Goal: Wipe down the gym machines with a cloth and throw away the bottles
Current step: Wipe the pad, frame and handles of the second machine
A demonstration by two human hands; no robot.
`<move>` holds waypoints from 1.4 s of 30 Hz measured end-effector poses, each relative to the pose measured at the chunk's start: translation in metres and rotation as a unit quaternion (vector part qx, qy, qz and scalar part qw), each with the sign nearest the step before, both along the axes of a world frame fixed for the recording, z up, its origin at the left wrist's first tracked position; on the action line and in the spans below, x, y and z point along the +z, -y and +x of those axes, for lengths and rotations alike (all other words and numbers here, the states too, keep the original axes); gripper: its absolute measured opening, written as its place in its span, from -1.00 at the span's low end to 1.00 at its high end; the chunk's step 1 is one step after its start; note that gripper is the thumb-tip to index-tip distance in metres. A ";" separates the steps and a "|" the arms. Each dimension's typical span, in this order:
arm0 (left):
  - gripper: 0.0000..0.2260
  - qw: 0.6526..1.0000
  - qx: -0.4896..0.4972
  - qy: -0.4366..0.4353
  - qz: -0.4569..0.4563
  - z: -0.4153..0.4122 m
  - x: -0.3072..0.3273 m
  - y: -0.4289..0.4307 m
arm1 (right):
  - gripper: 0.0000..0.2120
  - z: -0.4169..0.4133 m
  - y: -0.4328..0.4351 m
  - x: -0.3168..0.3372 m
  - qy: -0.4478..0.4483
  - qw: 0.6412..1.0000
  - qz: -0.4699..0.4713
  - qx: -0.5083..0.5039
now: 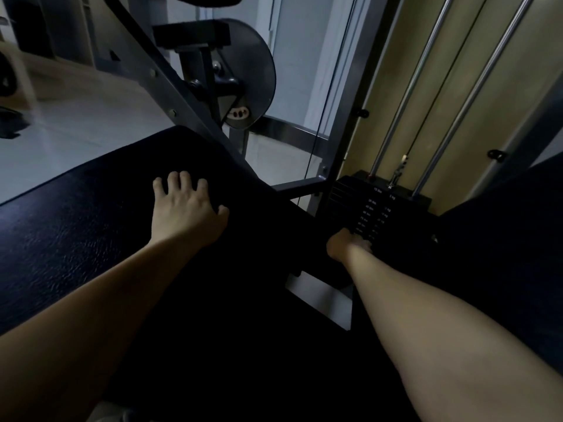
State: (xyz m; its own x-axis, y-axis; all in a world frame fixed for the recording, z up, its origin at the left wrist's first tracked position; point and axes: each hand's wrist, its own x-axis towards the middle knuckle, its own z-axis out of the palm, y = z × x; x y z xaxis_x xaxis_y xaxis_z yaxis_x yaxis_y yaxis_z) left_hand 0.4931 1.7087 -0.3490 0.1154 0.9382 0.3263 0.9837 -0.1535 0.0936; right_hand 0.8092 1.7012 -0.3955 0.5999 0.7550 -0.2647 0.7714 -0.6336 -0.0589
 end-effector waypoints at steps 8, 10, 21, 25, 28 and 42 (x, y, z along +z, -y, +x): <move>-0.41 1.000 -0.003 -0.006 -0.008 0.003 0.002 0.003 | -0.59 0.008 0.007 0.003 0.024 0.999 0.047 -0.001; -0.41 1.000 -0.005 -0.009 -0.007 0.002 0.004 0.004 | -0.60 0.016 -0.003 0.011 -0.002 0.991 0.119 -0.054; -0.38 1.000 -0.008 -0.008 -0.003 0.003 0.003 -0.001 | -0.65 0.008 -0.050 0.021 -0.097 0.991 0.096 -0.007; -0.35 1.000 0.004 -0.004 0.002 0.002 -0.001 -0.002 | -0.63 -0.029 -0.087 0.035 -0.123 0.980 0.141 0.059; -0.36 1.000 0.012 -0.010 0.011 0.003 -0.004 -0.004 | -0.65 -0.052 -0.115 0.044 -0.188 0.951 0.213 0.124; -0.35 1.000 0.000 -0.002 -0.010 0.000 0.003 0.002 | -0.80 0.031 -0.072 0.052 -0.217 0.969 -0.047 0.106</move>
